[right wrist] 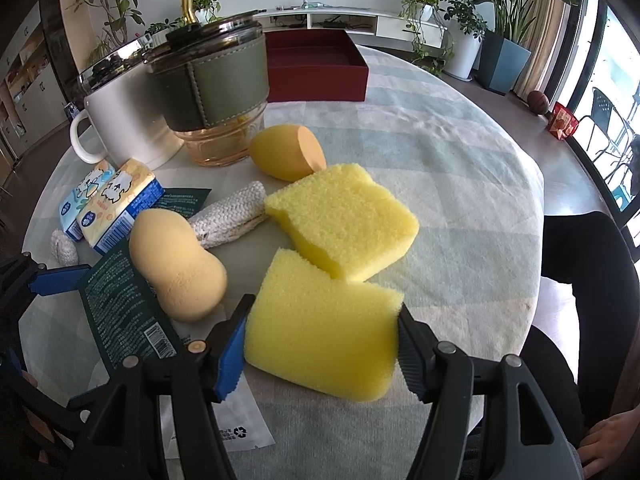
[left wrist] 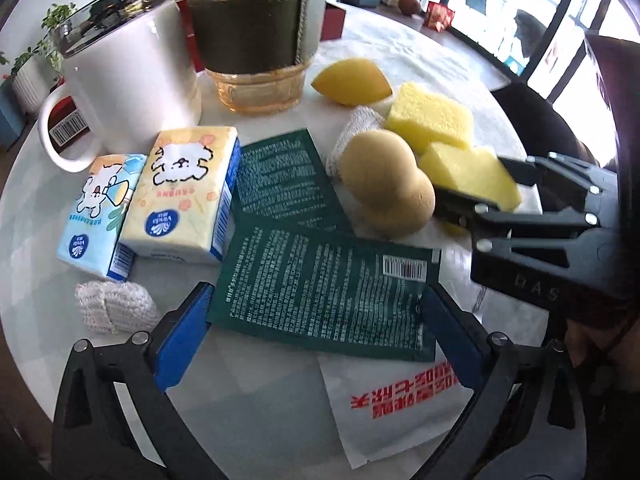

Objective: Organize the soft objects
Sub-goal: 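Grasp the green sachet with the left tool while the right tool holds the sponge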

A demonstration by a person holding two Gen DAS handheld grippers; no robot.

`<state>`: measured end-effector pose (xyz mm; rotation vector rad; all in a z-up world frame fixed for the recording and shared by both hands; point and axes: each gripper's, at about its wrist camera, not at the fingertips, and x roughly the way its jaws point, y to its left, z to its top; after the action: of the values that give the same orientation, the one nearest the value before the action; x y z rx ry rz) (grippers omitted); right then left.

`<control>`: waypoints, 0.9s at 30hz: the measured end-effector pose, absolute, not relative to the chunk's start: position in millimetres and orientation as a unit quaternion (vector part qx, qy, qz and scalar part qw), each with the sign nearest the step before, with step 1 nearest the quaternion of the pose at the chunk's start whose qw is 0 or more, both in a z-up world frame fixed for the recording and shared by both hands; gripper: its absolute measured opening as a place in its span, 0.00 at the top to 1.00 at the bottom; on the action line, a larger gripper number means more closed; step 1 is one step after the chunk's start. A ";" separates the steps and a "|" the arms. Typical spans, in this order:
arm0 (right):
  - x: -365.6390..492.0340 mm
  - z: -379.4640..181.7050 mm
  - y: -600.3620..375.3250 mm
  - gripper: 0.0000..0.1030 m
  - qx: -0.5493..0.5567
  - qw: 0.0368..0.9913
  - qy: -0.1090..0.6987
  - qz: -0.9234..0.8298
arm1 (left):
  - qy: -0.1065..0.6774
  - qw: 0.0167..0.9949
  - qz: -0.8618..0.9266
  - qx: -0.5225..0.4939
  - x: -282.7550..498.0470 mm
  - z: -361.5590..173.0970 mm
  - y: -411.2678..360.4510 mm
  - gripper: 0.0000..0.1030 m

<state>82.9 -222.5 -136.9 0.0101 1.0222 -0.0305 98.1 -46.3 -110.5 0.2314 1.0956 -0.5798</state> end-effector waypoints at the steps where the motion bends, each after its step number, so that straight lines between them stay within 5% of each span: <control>1: 82.5 -136.9 -221.8 0.35 0.004 0.872 0.489 -0.014 | 0.505 0.811 -0.271 0.113 97.8 -111.8 -48.9 0.01; 2: 82.8 -137.2 -221.9 0.35 0.003 0.872 0.489 -0.014 | 0.503 0.812 -0.273 0.114 98.4 -111.9 -51.3 0.06; 4: 82.4 -137.1 -221.9 0.35 0.004 0.872 0.489 -0.013 | 0.496 0.817 -0.273 0.111 95.5 -105.1 -49.6 0.38; 5: 82.2 -137.2 -221.7 0.35 0.003 0.872 0.489 -0.013 | 0.487 0.824 -0.264 0.121 93.8 -98.7 -46.1 0.92; 6: 81.9 -137.0 -220.8 0.35 0.002 0.873 0.488 -0.014 | 0.486 0.825 -0.259 0.126 94.5 -99.6 -43.9 1.00; 13: 81.5 -136.7 -220.0 0.36 0.001 0.873 0.488 -0.014 | 0.485 0.816 -0.272 0.156 85.6 -103.7 -53.8 1.00; 27: 82.3 -135.8 -217.4 0.37 -0.001 0.875 0.484 -0.018 | 0.434 0.870 -0.231 0.043 61.3 -52.7 14.1 1.00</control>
<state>82.3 -217.4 -135.8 -0.0015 1.0102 -0.0370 61.3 14.1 -52.7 0.0899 0.9077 -0.4839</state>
